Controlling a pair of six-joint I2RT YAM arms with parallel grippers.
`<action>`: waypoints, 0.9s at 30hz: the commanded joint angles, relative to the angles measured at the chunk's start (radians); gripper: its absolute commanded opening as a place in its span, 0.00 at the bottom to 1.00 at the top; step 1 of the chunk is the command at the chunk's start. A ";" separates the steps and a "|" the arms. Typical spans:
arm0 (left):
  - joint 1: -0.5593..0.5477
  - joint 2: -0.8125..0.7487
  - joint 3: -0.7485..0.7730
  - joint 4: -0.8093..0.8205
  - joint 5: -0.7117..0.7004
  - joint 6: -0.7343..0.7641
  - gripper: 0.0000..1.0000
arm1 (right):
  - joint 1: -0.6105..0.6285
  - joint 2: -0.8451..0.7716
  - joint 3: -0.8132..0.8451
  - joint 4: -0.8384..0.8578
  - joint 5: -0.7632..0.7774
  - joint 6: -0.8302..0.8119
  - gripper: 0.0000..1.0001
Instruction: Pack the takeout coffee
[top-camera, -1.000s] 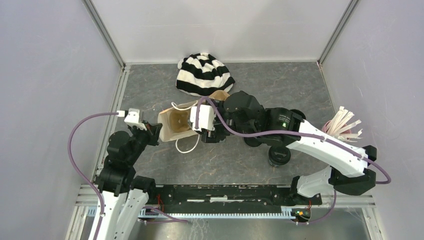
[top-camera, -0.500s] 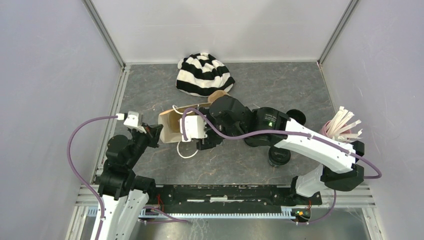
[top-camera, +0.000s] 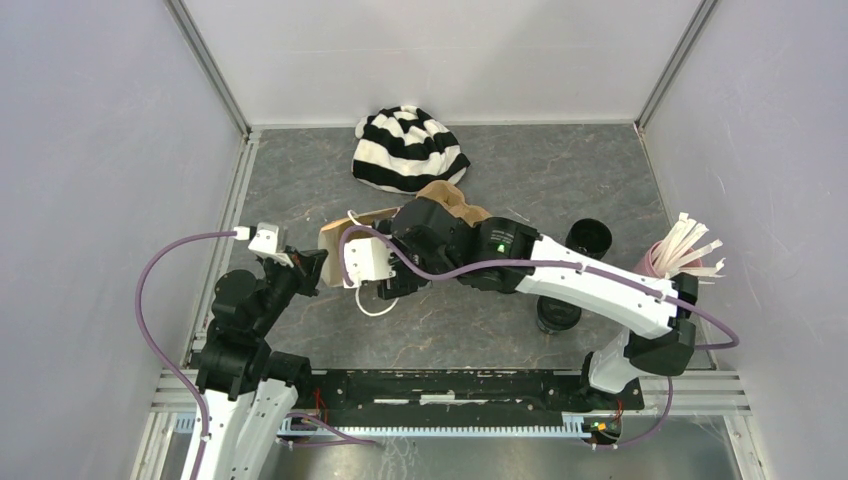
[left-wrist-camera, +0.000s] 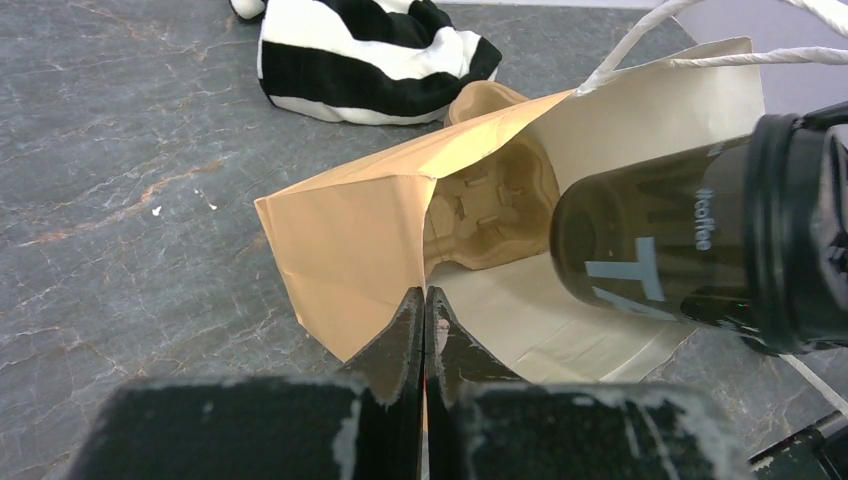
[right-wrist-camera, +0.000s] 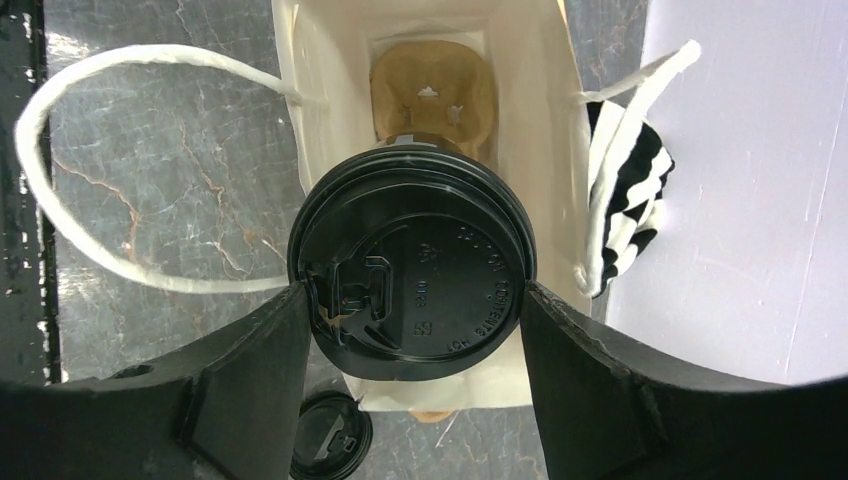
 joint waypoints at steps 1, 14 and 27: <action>-0.002 0.003 0.014 0.038 0.019 0.069 0.02 | 0.004 0.009 -0.028 0.106 0.046 -0.069 0.63; -0.008 0.013 0.024 0.029 0.054 0.136 0.02 | -0.026 0.178 0.020 0.128 0.078 -0.192 0.63; -0.058 0.045 0.032 0.025 0.053 0.121 0.02 | -0.097 0.208 -0.013 0.136 0.152 -0.208 0.63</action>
